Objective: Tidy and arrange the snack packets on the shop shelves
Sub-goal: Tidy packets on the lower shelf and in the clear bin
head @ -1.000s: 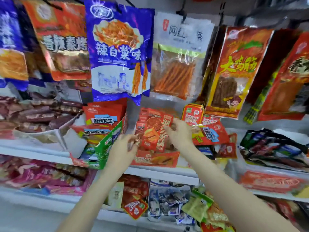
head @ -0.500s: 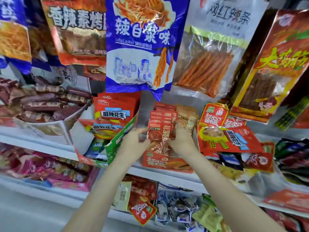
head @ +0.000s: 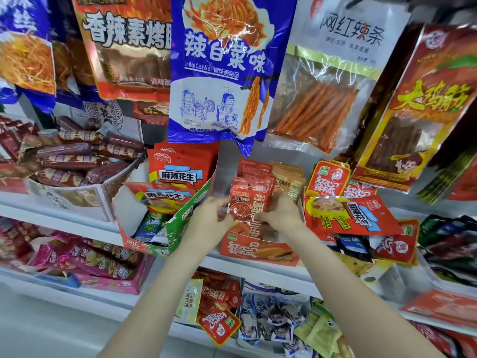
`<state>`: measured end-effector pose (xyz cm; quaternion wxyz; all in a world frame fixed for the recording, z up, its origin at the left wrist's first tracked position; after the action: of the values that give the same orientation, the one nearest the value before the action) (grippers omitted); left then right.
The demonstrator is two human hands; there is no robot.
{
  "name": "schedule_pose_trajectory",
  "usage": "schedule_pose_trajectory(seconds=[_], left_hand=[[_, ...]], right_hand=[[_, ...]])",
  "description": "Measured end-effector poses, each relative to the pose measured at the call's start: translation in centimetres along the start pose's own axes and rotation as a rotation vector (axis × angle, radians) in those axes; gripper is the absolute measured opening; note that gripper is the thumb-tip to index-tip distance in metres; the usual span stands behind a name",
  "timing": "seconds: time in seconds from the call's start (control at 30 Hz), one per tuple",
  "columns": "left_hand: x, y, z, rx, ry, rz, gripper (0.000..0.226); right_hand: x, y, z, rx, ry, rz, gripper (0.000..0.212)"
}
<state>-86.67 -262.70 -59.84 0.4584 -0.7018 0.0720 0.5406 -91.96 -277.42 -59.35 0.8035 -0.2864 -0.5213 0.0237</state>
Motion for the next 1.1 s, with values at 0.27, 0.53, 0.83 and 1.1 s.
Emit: schedule_pose_trajectory(seconds=[0.27, 0.53, 0.83, 1.1], left_hand=[[0.0, -0.1, 0.2, 0.020, 0.014, -0.026, 0.041], [0.0, 0.0, -0.6, 0.023, 0.035, -0.161, 0.025], [-0.4, 0.5, -1.9, 0.076, -0.072, -0.247, 0.026], [0.3, 0.1, -2.1, 0.094, -0.009, -0.231, 0.033]], right_hand=[[0.3, 0.1, -1.9, -0.097, -0.010, 0.069, 0.017], [0.3, 0.9, -0.8, -0.205, -0.009, 0.473, 0.064], [0.3, 1.8, 0.1, -0.014, -0.140, 0.442, 0.075], [0.9, 1.1, -1.7, -0.146, -0.172, 0.442, 0.109]])
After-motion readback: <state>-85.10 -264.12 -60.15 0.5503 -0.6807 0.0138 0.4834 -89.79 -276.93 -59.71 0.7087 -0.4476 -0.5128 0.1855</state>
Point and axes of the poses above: each hand's wrist, its own z-axis away from the middle knuckle, its own y-axis out of the palm, x = y × z, the point moved 1 cm from there along -z, towards the middle knuckle, and after that the axes turned 15 degrees about x, right-handed, at the moved point
